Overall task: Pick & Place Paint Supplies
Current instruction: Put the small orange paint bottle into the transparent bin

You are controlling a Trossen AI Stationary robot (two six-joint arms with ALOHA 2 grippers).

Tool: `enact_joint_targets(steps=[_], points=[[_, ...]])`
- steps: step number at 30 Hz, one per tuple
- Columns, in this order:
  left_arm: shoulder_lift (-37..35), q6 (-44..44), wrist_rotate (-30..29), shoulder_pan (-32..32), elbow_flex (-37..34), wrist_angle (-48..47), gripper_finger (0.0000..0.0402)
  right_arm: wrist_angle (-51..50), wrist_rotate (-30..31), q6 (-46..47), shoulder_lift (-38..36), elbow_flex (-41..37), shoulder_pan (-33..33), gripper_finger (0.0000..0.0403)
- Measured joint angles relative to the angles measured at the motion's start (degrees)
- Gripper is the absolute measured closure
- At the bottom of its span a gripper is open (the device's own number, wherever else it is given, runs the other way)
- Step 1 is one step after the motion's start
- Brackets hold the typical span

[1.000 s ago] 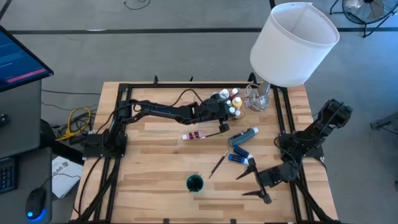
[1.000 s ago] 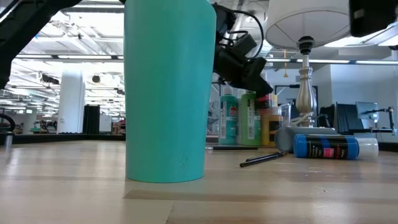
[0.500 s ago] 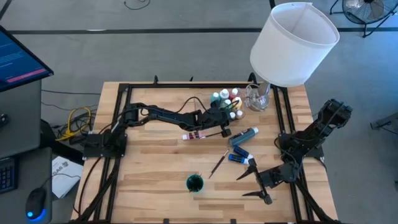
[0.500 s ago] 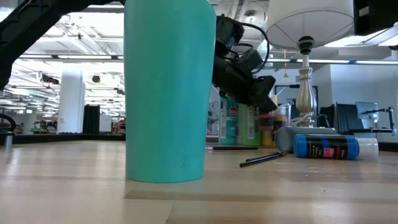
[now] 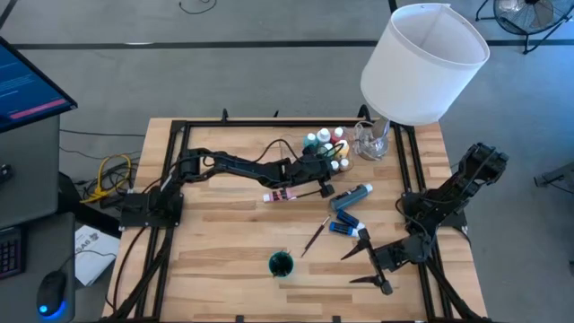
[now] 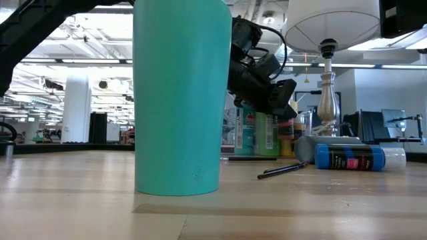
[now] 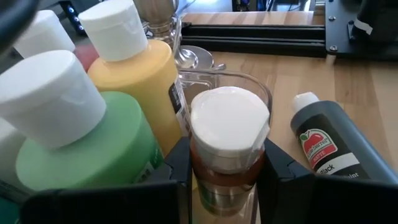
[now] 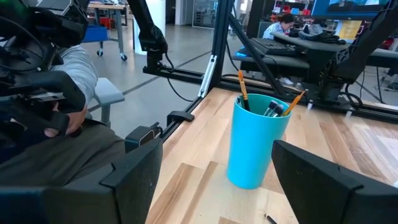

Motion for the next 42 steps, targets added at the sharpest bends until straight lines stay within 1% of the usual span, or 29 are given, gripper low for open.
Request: enact_joint_targets(steps=[12, 33, 37, 42], points=[[0.0, -0.8, 0.0, 0.0, 0.0, -0.2, 0.0328, 0.0, 0.0, 0.0, 0.0, 0.0, 0.0, 0.0106], [-0.1, -0.9, 0.4, 0.0, 0.0, -0.6, 0.0324, 0.0, 0.0, 0.4, 0.0, 0.0, 0.0, 0.0106], [-0.1, -0.9, 0.4, 0.0, 0.0, -0.6, 0.0316, 0.0, 0.0, 0.4, 0.0, 0.0, 0.0, 0.0106], [-0.1, -1.0, 0.4, 0.0, 0.0, -0.6, 0.0294, 0.0, 0.0, 0.4, 0.0, 0.0, 0.0, 0.0106]])
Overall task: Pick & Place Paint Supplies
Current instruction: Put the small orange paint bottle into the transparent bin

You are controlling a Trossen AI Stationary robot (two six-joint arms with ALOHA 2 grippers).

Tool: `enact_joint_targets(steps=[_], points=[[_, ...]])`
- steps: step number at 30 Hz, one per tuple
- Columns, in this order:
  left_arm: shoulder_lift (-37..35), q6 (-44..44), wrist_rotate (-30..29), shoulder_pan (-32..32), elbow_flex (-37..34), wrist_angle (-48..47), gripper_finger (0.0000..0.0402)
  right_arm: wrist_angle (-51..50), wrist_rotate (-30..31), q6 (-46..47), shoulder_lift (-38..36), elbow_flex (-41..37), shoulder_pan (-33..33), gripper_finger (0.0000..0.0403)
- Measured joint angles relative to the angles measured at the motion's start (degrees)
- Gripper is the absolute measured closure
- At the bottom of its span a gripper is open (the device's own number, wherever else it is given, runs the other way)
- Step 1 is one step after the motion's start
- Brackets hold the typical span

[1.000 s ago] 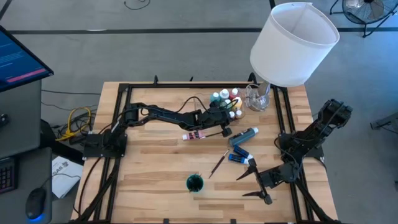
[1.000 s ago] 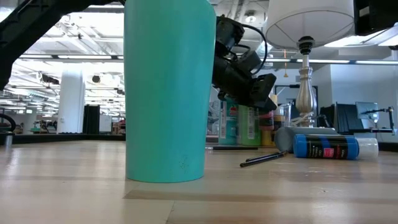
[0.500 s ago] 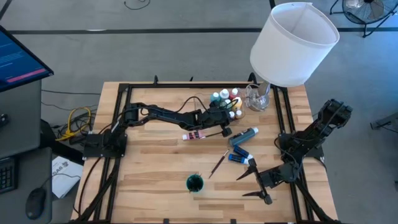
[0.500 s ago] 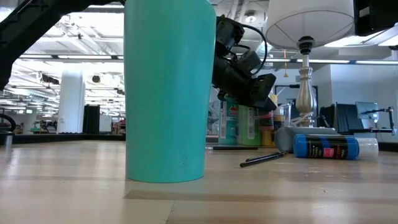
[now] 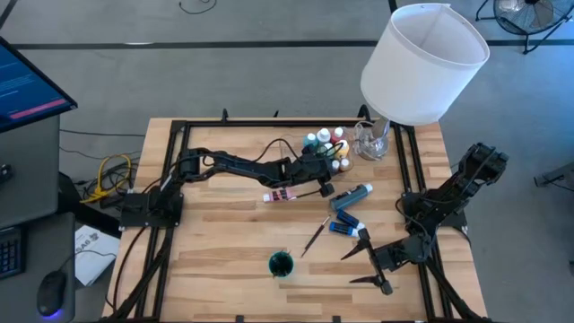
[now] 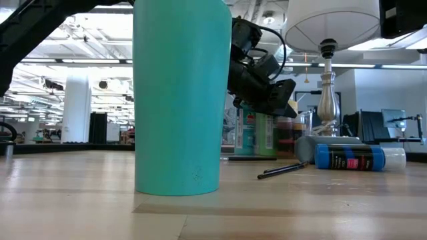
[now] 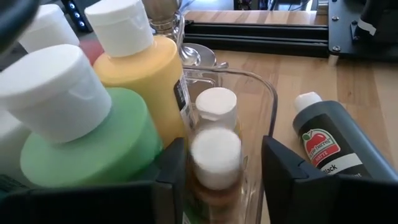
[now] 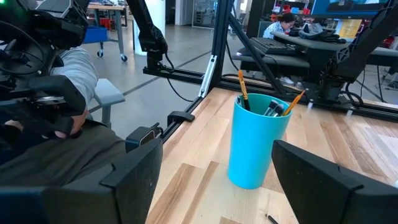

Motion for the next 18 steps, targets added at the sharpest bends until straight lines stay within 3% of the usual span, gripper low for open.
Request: enact_joint_targets(steps=[8, 18], points=[[0.0, 0.0, -0.1, 0.0, 0.0, 0.0, 0.0265, 0.0, 0.0, 0.0, 0.0, 0.0, 0.0, 0.0106], [0.0, 0.2, -0.2, -0.5, 0.0, 0.1, 0.0268, 0.0, 0.0, 0.0, 0.0, 0.0, 0.0, 0.0106]])
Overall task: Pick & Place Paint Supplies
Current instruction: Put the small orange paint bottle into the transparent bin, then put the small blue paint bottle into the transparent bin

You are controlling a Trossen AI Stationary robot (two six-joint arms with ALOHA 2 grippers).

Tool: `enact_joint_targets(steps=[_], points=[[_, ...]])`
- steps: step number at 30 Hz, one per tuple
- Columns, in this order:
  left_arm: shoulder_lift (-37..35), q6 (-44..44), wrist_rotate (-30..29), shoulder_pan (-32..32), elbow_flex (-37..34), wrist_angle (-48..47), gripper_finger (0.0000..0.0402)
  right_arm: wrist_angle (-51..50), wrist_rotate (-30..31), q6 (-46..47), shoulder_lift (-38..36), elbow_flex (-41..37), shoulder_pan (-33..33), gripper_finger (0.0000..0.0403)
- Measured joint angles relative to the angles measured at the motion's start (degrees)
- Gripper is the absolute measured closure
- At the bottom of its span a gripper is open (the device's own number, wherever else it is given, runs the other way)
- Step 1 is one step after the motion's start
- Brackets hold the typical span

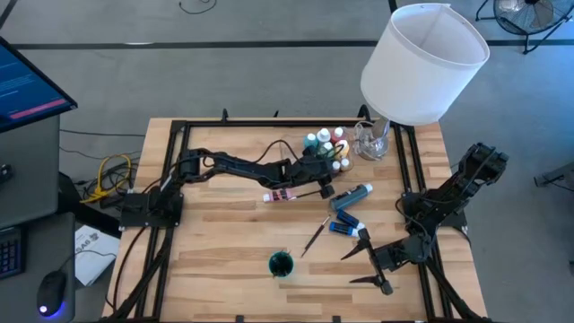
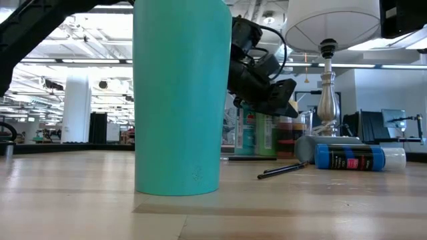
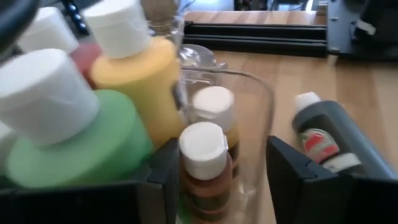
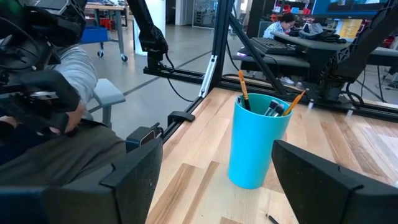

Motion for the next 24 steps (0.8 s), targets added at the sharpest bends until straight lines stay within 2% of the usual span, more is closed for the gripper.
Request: enact_joint_targets(steps=[24], points=[[-4.0, 2.0, 0.3, -1.9, 0.0, -1.0, 0.0270, -0.4, 0.0, 1.5, 0.0, 0.0, 0.0, 0.0106]])
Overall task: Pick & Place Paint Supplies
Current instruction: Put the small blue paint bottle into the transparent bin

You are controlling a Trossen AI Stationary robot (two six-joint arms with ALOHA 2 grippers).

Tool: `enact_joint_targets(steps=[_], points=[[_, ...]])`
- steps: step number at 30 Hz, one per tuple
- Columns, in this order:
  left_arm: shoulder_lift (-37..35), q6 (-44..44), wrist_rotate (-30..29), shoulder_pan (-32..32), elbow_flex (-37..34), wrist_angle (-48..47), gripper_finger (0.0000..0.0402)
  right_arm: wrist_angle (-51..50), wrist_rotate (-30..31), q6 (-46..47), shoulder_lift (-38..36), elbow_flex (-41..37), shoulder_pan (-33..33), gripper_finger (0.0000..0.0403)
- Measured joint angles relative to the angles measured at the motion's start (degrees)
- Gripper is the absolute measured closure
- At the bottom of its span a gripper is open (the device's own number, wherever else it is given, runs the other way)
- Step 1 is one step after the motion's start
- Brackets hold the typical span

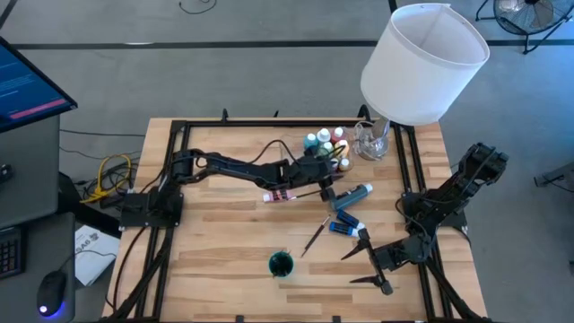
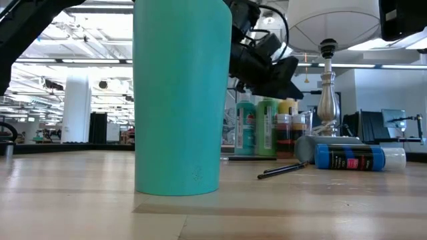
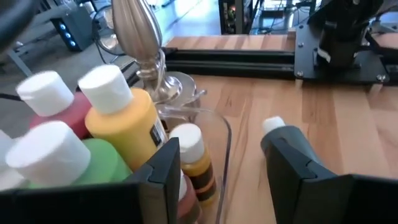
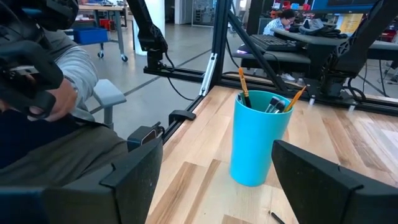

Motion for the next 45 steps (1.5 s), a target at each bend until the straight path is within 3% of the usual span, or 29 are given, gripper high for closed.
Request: enact_joint_targets(steps=[17, 26, 38, 45], points=[[-1.4, 1.4, 0.1, -5.8, 0.0, -7.1, 0.0270, -0.6, 0.0, 1.5, 0.0, 0.0, 0.0, 0.0106], [-4.3, 6.1, 5.3, -9.3, -1.4, -11.5, 0.0270, -1.7, 0.0, 3.7, 0.0, 0.0, 0.4, 0.0106], [-6.5, 10.1, 10.6, -10.2, 0.6, -23.8, 0.0270, -14.2, 4.5, 24.8, 0.1, 0.0, 1.9, 0.0106], [-6.5, 12.0, 15.4, -10.7, 4.0, -25.6, 0.0270, -25.1, 8.5, 41.0, 0.1, 0.0, 2.3, 0.0106]])
